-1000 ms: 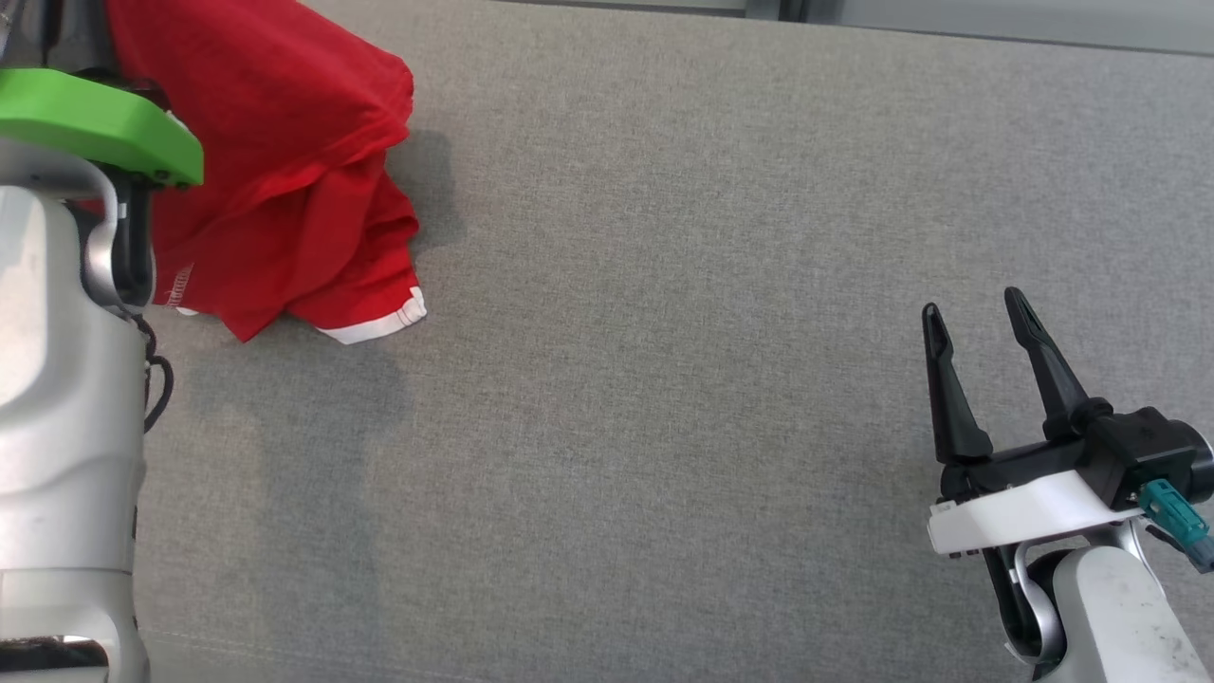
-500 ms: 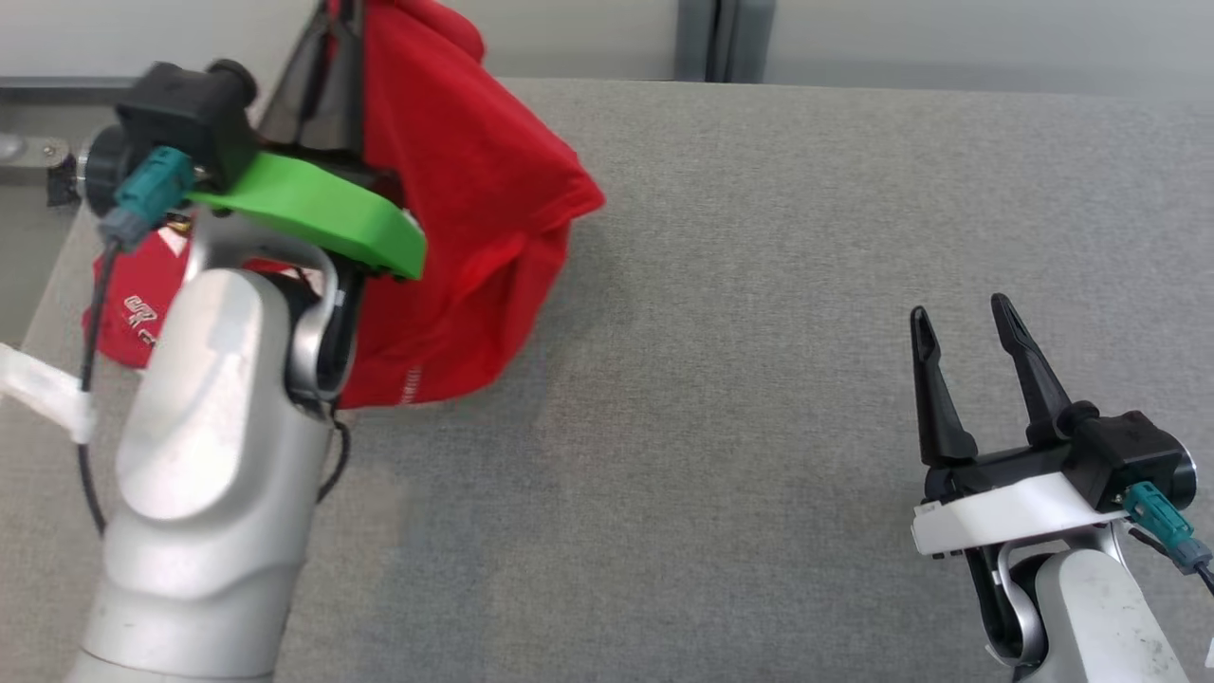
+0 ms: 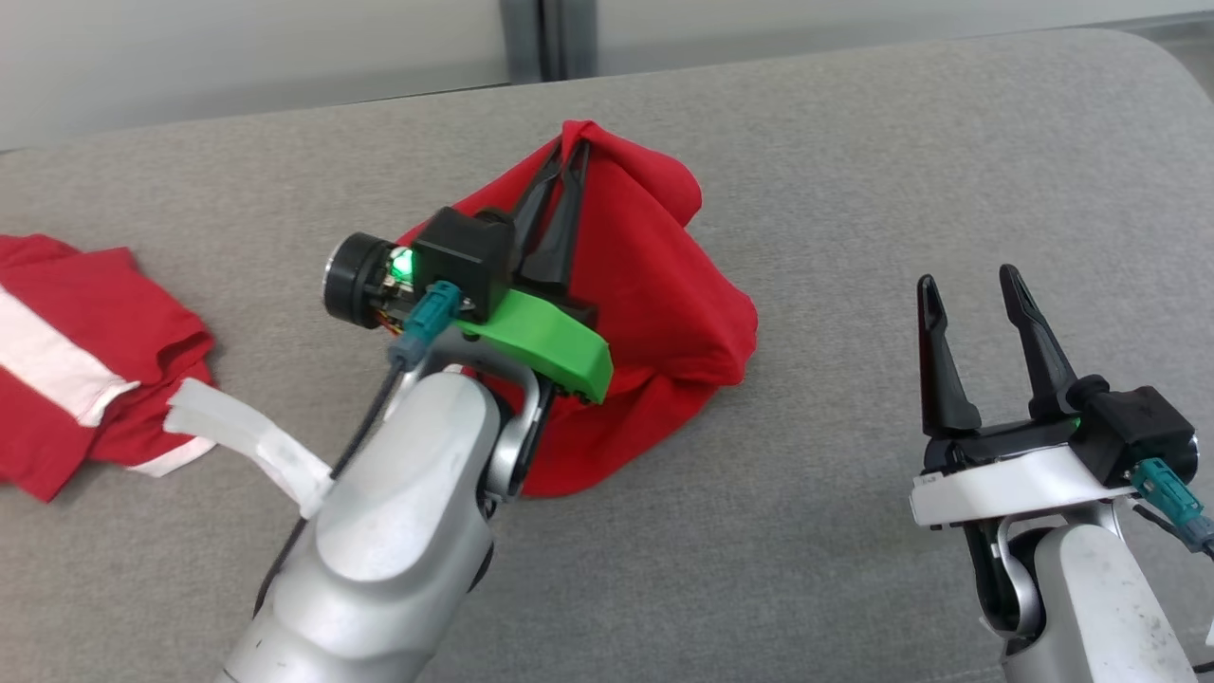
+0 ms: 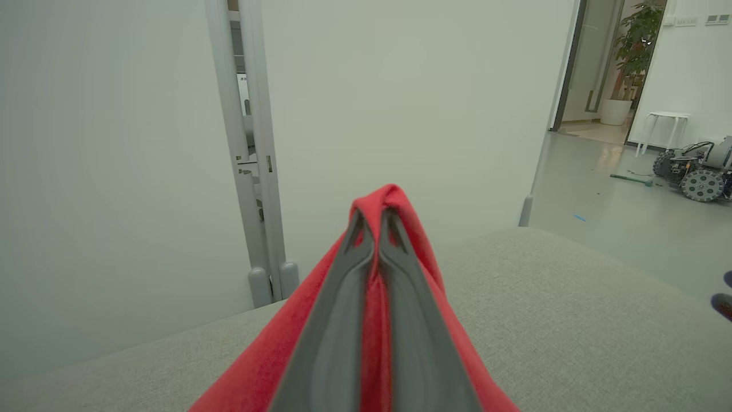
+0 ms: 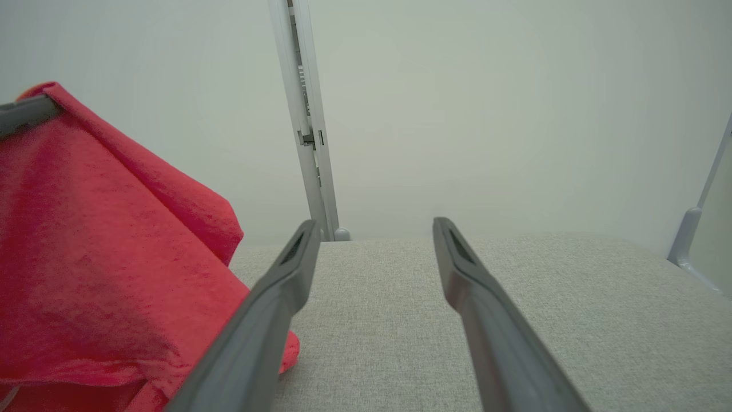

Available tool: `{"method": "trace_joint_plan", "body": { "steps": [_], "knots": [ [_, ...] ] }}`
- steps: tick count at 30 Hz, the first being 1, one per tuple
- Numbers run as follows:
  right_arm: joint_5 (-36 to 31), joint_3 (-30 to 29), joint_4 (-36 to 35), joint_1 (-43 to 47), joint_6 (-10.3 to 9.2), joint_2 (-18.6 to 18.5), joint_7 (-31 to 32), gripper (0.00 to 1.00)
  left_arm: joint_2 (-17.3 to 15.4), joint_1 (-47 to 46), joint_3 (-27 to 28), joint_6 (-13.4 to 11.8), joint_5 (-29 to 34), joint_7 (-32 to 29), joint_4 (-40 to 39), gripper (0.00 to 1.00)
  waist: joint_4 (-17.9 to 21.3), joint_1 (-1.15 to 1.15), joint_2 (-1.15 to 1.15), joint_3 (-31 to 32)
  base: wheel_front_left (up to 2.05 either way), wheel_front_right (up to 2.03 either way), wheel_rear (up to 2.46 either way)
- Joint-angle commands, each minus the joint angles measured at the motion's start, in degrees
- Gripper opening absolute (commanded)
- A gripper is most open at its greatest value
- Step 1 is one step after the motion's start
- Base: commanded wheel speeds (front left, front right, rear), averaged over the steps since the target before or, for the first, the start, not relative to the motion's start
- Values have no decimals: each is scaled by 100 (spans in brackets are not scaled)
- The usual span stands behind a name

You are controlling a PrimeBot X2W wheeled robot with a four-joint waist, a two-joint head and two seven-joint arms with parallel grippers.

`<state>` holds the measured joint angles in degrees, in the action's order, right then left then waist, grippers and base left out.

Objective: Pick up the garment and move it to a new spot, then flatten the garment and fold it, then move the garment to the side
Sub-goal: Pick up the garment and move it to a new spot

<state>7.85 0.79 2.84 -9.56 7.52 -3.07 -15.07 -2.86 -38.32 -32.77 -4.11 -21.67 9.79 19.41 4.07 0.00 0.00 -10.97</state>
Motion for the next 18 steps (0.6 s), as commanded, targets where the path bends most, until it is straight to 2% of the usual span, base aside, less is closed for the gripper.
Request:
{"method": "trace_joint_plan", "body": {
  "steps": [1,5,9,10,11,12,18],
  "knots": [
    [43,51,11,-94,-6,2,-16,100,-12,-185,-144,-141,-102,102,88,0,604,0,0,-270,0,0,0],
    [118,195,47,-215,-6,9,-16,100,-18,-559,-726,-622,-625,360,534,0,1055,0,0,-452,0,0,0],
    [215,240,79,-298,-6,18,-16,100,-20,-968,-1107,-869,-995,483,972,0,1323,0,0,-561,0,0,0],
    [243,246,84,-296,-6,19,-16,100,-18,-1053,-1216,-897,-1076,501,1100,33,1363,0,0,-571,0,0,0],
    [262,253,93,-288,-6,18,-16,100,-19,-1103,-1289,-909,-1145,495,1210,49,1387,0,0,-572,0,0,0],
    [279,262,103,-282,-6,18,-16,100,-19,-1152,-1385,-895,-1231,512,1340,100,1407,0,0,-565,0,0,0],
    [312,238,158,-214,-6,21,-16,100,-22,-1166,-1723,-845,-1600,548,1683,100,1258,0,0,-392,0,0,0]
  ]
}}
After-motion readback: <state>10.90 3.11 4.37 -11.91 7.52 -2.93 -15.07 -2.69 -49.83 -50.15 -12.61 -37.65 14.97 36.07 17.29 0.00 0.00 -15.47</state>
